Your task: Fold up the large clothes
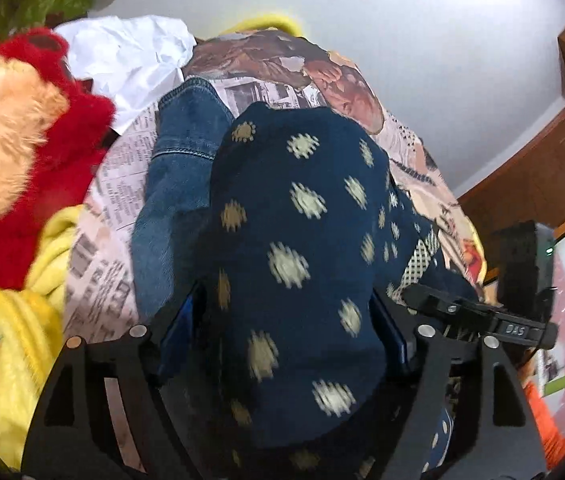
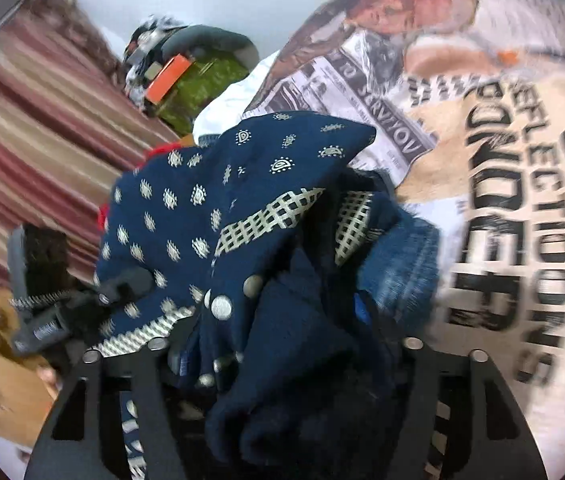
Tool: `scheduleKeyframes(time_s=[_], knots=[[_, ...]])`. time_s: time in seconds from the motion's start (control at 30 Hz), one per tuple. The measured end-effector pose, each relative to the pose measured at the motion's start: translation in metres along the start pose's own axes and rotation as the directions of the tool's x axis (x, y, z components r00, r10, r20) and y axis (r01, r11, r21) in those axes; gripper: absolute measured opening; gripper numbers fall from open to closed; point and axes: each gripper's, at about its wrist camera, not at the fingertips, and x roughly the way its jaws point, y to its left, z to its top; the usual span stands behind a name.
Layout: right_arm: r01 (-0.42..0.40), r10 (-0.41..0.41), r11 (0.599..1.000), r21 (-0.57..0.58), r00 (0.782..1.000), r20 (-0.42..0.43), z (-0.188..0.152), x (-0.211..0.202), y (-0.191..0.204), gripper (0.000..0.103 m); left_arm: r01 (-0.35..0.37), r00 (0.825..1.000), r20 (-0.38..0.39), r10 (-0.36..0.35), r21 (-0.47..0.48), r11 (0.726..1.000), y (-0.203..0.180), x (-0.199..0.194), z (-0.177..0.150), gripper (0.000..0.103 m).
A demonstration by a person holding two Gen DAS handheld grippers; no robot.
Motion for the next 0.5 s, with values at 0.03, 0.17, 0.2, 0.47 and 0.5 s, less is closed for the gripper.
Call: scheduleKeyframes(time_s=[0.03,0.17,0.2,0.47,0.5], knots=[[0.013,-0.013,1.000,-0.021,1.000,0.001,-0.003,-0.006,0.002,0.068,-0.013,1.000,0.005,0.013,0.009,1.000,-0.003,-0.005,-0.004,0.078],[0.119,-0.118,0.990,-0.070,0.993,0.011,-0.021,-0.032,0.003,0.080,-0.047,0.999,0.028,0.046,0.039,0.998,-0.017,-0.033,-0.023,0.079],[0.129,-0.129,0.988,-0.085,0.992,0.003,-0.028,-0.039,0.003,0.080,-0.061,0.998,0.034,0.059,0.060,0.996,-0.023,-0.042,-0.032,0.081],[0.266,-0.272,0.946,-0.187,0.962,-0.005,-0.082,-0.085,0.015,0.080,-0.242,0.968,-0.017,0.252,0.226,0.944,-0.057,-0.056,-0.107,0.089],[0.285,-0.290,0.937,-0.203,0.957,0.005,-0.090,-0.094,0.020,0.080,-0.261,0.962,-0.020,0.273,0.229,0.938,-0.061,-0.058,-0.115,0.089]])
